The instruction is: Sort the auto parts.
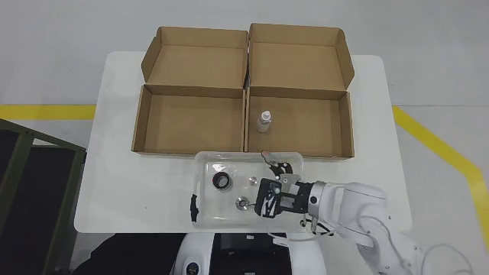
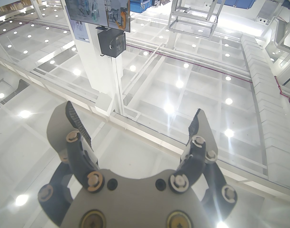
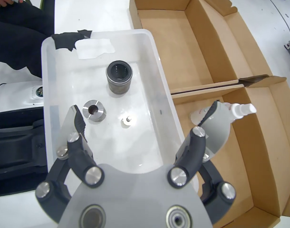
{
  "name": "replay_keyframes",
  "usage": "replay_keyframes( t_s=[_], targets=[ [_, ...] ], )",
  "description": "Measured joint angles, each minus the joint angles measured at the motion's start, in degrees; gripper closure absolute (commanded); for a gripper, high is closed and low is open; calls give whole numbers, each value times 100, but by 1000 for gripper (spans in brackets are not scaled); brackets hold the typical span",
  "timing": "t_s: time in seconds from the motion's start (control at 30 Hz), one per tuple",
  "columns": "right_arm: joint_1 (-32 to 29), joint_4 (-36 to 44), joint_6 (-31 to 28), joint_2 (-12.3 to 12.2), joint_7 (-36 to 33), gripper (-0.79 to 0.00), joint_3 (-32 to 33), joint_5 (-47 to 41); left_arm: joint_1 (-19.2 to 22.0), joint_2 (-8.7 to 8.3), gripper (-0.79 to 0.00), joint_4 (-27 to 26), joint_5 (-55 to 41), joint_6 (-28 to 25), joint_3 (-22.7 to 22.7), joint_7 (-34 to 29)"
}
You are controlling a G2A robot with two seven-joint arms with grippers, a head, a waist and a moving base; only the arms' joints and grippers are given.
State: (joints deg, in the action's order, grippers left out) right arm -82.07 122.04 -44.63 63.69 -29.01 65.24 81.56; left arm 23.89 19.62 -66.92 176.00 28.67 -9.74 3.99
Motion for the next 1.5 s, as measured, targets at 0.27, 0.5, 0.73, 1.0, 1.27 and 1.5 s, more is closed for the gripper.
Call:
replay_keyframes(
  t_s=[0.27,0.5,0.73,1.0,1.27,1.5],
  targets=[
    [63,-246,-181,-22,9,-785,-166,47,0,0,-785,0,0,0,0,0],
    [246,-505,-185,-22,-103,-662,-278,-80,0,0,-785,0,0,0,0,0],
    [489,-858,-126,-1,-223,-563,-441,-238,0,0,-785,0,0,0,0,0],
    [701,-1164,13,19,-307,-499,-590,-294,0,0,-785,0,0,0,0,0],
    [928,-1494,136,52,-339,-428,-752,-389,0,0,-785,0,0,0,0,0],
    [1126,-1763,235,86,-375,-357,-902,-460,0,0,-785,0,0,0,0,0]
  ],
)
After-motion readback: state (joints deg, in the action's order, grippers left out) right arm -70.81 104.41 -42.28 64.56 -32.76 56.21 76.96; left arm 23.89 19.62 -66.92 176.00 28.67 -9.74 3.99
